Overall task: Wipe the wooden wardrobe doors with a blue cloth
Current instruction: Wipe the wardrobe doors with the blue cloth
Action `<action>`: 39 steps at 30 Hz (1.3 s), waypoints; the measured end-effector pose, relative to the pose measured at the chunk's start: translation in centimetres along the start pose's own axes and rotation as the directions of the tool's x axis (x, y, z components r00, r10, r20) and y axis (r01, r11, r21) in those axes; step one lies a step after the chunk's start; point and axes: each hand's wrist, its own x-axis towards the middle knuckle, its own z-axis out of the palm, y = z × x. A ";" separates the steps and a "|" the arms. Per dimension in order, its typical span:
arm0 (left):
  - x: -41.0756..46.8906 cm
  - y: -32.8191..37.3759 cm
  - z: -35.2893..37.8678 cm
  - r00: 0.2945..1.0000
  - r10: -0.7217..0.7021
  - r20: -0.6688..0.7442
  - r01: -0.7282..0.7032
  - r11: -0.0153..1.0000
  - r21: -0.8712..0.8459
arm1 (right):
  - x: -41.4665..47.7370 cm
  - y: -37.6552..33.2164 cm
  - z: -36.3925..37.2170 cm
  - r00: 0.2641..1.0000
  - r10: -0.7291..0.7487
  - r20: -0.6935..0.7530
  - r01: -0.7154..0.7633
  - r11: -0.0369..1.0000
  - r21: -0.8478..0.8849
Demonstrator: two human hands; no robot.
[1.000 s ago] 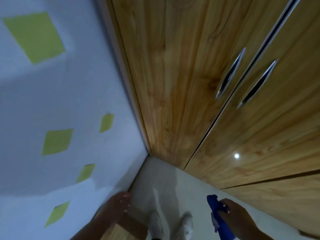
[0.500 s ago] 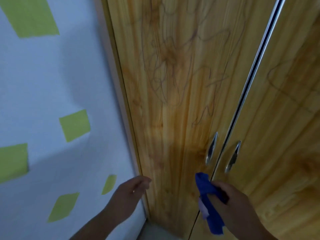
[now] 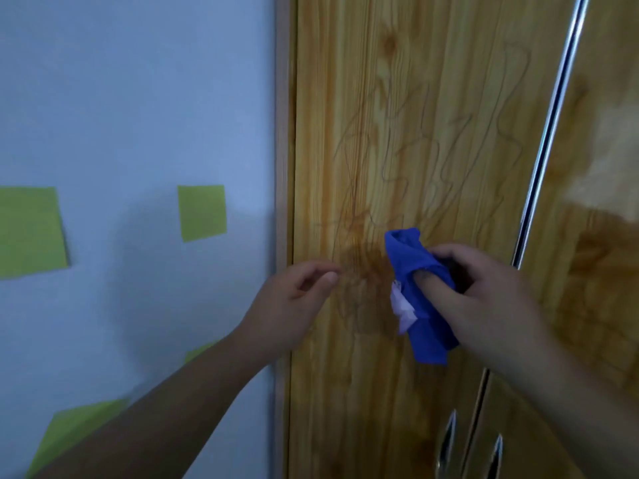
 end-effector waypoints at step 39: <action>21.1 -4.4 -3.6 0.765 0.594 -0.249 -0.389 0.735 0.556 | 18.7 -6.3 8.4 0.853 -0.451 0.264 0.388 0.209 -0.898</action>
